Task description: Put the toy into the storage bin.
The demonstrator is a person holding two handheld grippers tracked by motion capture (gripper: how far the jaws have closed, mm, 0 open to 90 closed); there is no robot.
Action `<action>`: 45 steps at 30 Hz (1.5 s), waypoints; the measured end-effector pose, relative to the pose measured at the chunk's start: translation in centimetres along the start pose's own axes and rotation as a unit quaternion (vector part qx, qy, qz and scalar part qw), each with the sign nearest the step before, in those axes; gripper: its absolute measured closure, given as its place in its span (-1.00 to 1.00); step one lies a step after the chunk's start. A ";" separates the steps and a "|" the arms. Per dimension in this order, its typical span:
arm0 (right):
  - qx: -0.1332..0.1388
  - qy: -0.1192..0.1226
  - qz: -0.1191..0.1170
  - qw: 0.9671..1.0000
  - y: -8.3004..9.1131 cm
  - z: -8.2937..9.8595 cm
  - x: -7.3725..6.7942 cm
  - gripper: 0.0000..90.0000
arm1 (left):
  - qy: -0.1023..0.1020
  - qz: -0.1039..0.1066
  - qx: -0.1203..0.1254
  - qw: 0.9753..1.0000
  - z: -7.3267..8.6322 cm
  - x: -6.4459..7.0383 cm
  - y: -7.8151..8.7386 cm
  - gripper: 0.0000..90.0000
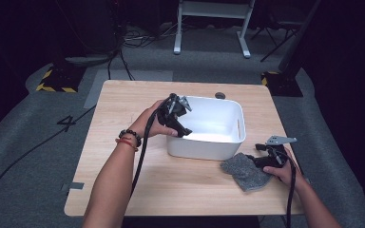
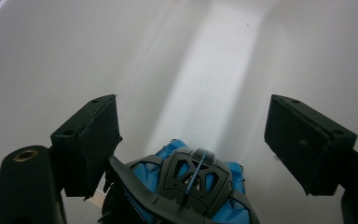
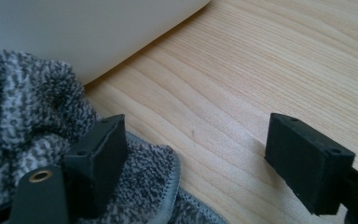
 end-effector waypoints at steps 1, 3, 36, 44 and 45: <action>0.000 0.000 0.000 1.000 0.0 0.0 0.0 -0.54 | 0.000 0.002 0.001 1.000 0.0 0.0 0.0 -0.58; 0.000 0.000 0.000 1.000 0.0 0.0 0.0 -0.54 | 0.000 0.000 0.001 1.000 0.0 0.0 0.0 -0.57; 0.000 0.000 0.000 1.000 0.0 0.0 0.0 -0.54 | -0.009 -0.047 0.044 0.998 -0.3 -0.3 1.8 -0.37; 0.000 0.001 -0.001 1.000 0.0 0.0 0.0 -0.54 | -0.014 -0.046 0.035 0.998 1.2 -0.7 2.7 -0.09; 0.000 0.001 -0.001 1.000 0.0 0.0 0.0 -0.54 | -0.013 -0.043 0.041 0.998 1.3 -0.8 2.9 -0.04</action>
Point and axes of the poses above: each handheld gripper's, and its own axes: y roughly backward along the jaws, z roughly out of its underside, x roughly to its right, the point moved 6 cm from there along -y, roughly forward along the jaws, and after that the axes turned 2 degrees about -x, right-handed, at the moved point
